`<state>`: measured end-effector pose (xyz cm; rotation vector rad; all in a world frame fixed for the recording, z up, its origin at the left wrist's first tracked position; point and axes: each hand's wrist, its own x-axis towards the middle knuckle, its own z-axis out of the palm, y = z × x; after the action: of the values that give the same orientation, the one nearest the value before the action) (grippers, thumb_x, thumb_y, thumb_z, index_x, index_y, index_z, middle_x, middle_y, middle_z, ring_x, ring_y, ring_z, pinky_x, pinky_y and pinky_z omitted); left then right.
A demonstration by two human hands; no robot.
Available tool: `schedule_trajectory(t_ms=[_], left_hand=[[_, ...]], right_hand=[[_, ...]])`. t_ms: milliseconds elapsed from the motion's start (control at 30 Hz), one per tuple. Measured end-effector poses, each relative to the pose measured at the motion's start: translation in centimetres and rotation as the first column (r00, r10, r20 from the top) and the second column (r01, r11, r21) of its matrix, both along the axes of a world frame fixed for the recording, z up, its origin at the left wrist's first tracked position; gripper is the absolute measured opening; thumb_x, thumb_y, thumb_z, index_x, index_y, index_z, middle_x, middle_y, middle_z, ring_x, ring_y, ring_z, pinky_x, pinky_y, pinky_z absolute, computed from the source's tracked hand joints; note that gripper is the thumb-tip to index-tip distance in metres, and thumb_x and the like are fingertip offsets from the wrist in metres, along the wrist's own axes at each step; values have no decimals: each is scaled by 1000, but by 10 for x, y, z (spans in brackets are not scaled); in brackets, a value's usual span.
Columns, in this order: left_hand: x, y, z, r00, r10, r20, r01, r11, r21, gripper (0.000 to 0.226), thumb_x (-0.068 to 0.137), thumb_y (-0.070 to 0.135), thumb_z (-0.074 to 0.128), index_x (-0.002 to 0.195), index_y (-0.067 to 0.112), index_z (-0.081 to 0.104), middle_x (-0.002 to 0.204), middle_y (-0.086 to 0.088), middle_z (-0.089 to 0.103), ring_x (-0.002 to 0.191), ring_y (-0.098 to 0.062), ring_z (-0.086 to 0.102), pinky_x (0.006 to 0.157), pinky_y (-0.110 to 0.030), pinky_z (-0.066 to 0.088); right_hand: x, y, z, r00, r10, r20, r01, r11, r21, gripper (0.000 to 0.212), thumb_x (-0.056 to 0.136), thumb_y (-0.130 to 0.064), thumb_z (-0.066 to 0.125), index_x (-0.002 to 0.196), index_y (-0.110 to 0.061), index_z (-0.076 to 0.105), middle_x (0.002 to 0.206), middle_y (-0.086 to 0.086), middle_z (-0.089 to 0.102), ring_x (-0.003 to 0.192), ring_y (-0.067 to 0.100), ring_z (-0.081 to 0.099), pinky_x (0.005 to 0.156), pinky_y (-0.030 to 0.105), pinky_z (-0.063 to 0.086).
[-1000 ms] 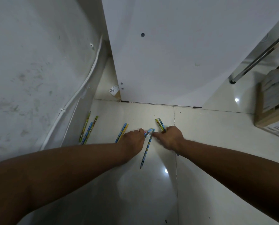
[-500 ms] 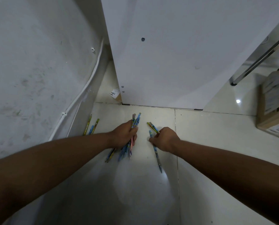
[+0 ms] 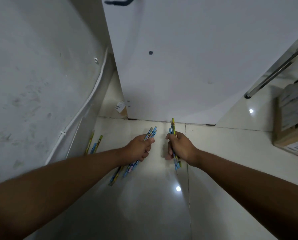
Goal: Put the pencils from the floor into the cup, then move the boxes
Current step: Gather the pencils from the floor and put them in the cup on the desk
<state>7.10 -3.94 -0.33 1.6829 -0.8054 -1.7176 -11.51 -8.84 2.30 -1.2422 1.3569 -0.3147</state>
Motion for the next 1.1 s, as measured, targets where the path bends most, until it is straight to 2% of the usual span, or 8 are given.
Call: schedule_trajectory(t_ms=[67, 167, 233, 433, 733, 867, 1000, 1100], left_hand=[[-2, -4, 8, 996, 81, -37, -82, 996, -17, 26, 110, 36, 46, 90, 20, 48, 60, 4, 33, 42, -8, 24, 42, -14, 19], [2, -9, 34, 980, 183, -76, -188, 980, -59, 35, 109, 45, 44, 85, 21, 48, 59, 4, 32, 40, -9, 23, 43, -13, 19], [5, -6, 57, 936, 307, -170, -316, 948, -28, 36, 109, 46, 43, 81, 22, 47, 56, 6, 31, 38, -7, 22, 42, -12, 19], [-2, 43, 115, 795, 475, -377, -492, 869, 59, 38, 107, 49, 41, 81, 21, 47, 56, 6, 24, 37, -5, 18, 37, -13, 20], [-37, 117, 281, 749, 532, -395, -532, 838, 120, 40, 107, 49, 41, 82, 20, 50, 55, 7, 28, 37, -5, 21, 37, -13, 24], [-45, 123, 373, 714, 592, -374, -584, 798, 148, 38, 106, 48, 43, 82, 20, 51, 55, 7, 29, 37, -5, 22, 37, -14, 22], [-52, 120, 476, 609, 665, -433, -658, 728, 193, 39, 108, 45, 45, 76, 22, 49, 57, 8, 29, 41, -5, 19, 36, -18, 17], [-53, 114, 555, 470, 719, -512, -738, 638, 218, 41, 108, 44, 46, 73, 23, 48, 56, 8, 28, 39, -5, 21, 34, -20, 20]], right_hand=[[7, 1, 9, 985, -115, 129, 104, 990, 91, 22, 108, -16, 34, 108, -6, 53, 52, 9, 48, 48, 29, 60, 48, 31, 53], [9, 5, 27, 958, -230, 168, 198, 962, 190, 17, 107, -19, 39, 106, -12, 55, 53, 1, 35, 40, 16, 28, 41, 23, 23], [9, 12, 45, 932, -301, 204, 235, 927, 294, 13, 103, -21, 48, 95, -14, 56, 54, 1, 30, 43, 15, 20, 43, 24, 15], [15, 62, 107, 885, -382, 267, 233, 859, 456, 52, 106, -39, 51, 58, -25, 37, 54, -3, 26, 44, 14, 17, 44, 23, 17], [16, 117, 270, 863, -442, 245, 291, 831, 474, 50, 105, -35, 55, 59, -26, 36, 56, -1, 26, 45, 14, 18, 53, 33, 12], [14, 121, 361, 794, -546, 268, 353, 772, 529, 51, 105, -35, 57, 60, -28, 34, 53, -3, 25, 43, 12, 16, 48, 27, 12], [3, 124, 460, 776, -582, 244, 403, 755, 517, 50, 105, -34, 59, 61, -28, 36, 53, -4, 28, 41, 12, 18, 44, 24, 14], [-8, 131, 534, 767, -610, 199, 466, 743, 480, 47, 105, -32, 59, 63, -26, 39, 54, -4, 31, 42, 11, 22, 45, 28, 17]])
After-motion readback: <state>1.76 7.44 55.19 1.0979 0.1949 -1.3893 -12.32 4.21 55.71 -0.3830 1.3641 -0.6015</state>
